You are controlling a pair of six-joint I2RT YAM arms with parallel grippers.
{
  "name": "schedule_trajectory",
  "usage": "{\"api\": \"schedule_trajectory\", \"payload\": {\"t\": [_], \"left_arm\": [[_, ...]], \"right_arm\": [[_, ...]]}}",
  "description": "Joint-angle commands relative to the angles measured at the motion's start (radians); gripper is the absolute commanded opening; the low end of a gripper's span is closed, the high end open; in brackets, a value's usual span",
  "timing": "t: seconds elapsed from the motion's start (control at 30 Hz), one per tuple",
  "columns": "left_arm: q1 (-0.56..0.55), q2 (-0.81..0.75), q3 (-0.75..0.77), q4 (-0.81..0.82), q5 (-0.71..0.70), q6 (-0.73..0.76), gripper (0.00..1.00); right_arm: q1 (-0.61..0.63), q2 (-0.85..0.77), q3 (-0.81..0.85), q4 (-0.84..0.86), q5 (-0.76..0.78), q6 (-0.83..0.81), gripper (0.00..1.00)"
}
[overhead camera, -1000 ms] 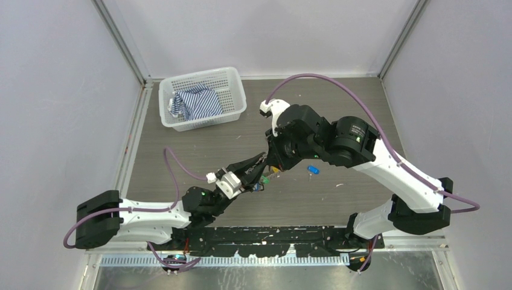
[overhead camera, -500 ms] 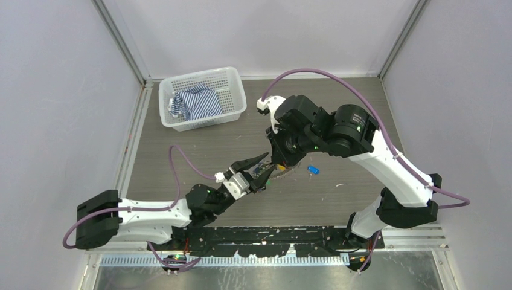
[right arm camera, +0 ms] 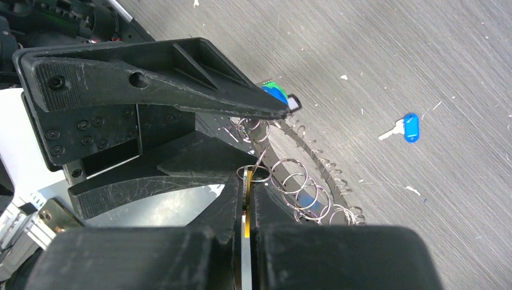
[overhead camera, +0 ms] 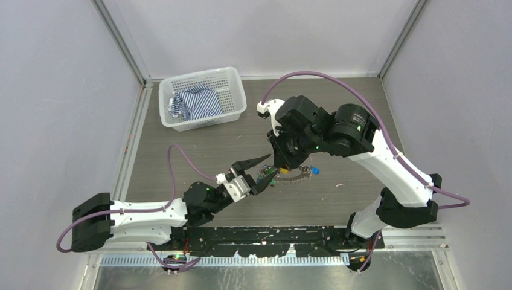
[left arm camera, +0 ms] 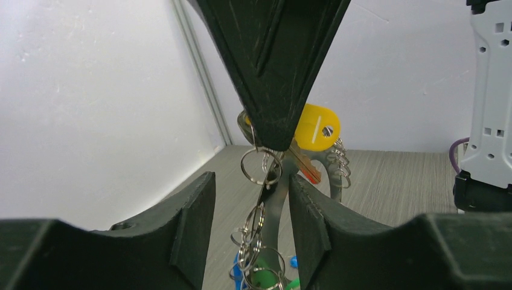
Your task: Remove the keys from the keyring
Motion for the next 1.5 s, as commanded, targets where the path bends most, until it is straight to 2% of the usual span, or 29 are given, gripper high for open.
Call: {"api": "schedule_trajectory", "payload": {"t": [0.0,0.13,0.47,0.7,0.87,1.0,1.2,1.4,1.47], "left_arm": [[0.002,0.019,0.056,0.031,0.051,0.042,0.50],[0.003,0.017,0.082,-0.019,0.087,0.072,0.52],[0.007,0.019,0.105,-0.121,0.154,0.079,0.47],[0.008,0.045,0.095,-0.023,0.032,0.111,0.46],[0.007,0.064,0.084,0.066,-0.034,0.148,0.40],[0.007,0.070,0.076,0.080,-0.024,0.167,0.29],[0.006,0.065,0.051,0.090,0.020,0.189,0.20],[0.006,0.048,0.032,0.076,0.098,0.192,0.02],[0.006,0.046,0.025,0.080,0.114,0.192,0.00]], "right_arm": [[0.000,-0.012,0.054,0.017,-0.045,-0.017,0.01],[0.005,-0.007,0.056,0.007,-0.087,-0.020,0.01],[0.015,0.000,0.083,0.004,-0.118,-0.025,0.01],[0.020,0.003,0.082,-0.004,-0.130,-0.017,0.01],[0.022,0.006,0.079,-0.008,-0.132,-0.011,0.01],[0.021,0.009,0.090,-0.010,-0.127,-0.013,0.01],[0.022,0.001,0.097,-0.023,-0.093,-0.006,0.01],[0.022,-0.007,0.099,-0.051,-0.002,0.001,0.01],[0.021,-0.010,0.096,-0.055,0.002,0.004,0.01]]}}
